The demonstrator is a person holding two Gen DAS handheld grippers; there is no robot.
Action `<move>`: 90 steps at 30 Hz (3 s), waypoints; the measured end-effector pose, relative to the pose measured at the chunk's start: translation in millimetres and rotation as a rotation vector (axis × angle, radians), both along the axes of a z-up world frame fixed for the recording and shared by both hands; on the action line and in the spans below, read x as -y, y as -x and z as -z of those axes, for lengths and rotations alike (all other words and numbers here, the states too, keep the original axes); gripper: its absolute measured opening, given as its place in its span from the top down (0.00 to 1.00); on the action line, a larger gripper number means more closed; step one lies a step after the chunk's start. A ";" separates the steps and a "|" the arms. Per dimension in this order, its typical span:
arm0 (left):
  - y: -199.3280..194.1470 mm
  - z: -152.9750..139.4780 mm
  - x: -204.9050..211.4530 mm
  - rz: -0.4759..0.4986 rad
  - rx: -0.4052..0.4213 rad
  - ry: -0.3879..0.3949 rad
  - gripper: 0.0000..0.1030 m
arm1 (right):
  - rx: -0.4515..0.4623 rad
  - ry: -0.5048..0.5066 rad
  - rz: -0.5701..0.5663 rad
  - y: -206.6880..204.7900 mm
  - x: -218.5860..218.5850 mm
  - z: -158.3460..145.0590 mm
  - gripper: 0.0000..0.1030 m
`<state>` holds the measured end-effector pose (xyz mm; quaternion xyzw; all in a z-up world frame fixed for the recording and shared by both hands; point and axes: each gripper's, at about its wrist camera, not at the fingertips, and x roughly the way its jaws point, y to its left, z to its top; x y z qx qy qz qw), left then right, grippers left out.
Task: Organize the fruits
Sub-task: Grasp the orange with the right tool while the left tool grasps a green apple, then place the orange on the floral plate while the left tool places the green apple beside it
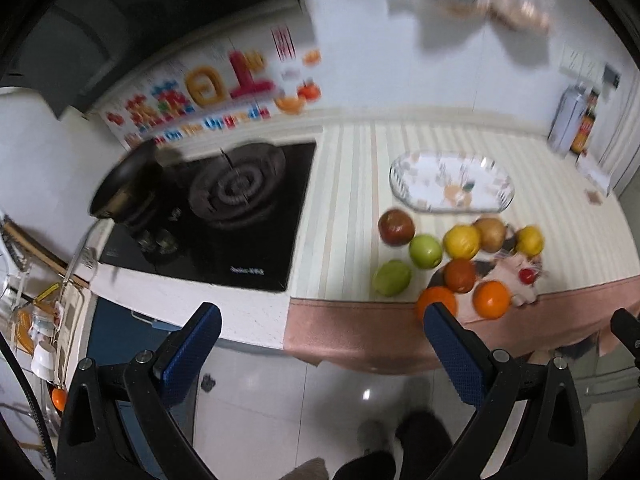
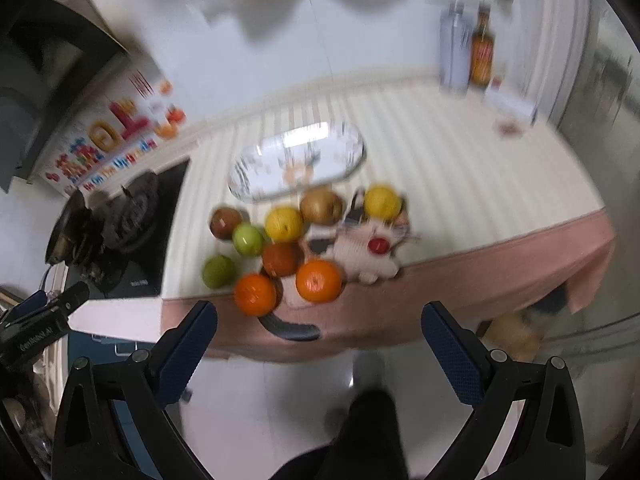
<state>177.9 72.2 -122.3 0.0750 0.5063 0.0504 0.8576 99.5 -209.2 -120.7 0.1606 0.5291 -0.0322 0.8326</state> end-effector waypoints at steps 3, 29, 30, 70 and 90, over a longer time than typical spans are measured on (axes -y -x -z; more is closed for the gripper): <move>-33.6 38.2 -4.8 -0.022 -0.113 0.028 0.00 | -0.109 -0.054 -0.025 -37.7 7.1 57.4 0.01; -144.4 221.5 26.5 0.009 -0.597 0.211 0.24 | -0.430 -0.140 -0.164 -141.3 -32.6 232.9 0.20; -143.6 220.6 27.5 0.018 -0.593 0.235 0.28 | -0.428 -0.137 -0.166 -139.2 -37.2 232.9 0.22; -324.9 128.9 74.2 -0.028 -0.470 0.437 0.43 | -0.231 -0.175 -0.266 -370.0 -6.8 175.2 0.36; -365.9 194.1 68.7 -0.151 -0.637 0.492 0.43 | -0.360 -0.143 -0.376 -434.6 -49.9 233.3 0.25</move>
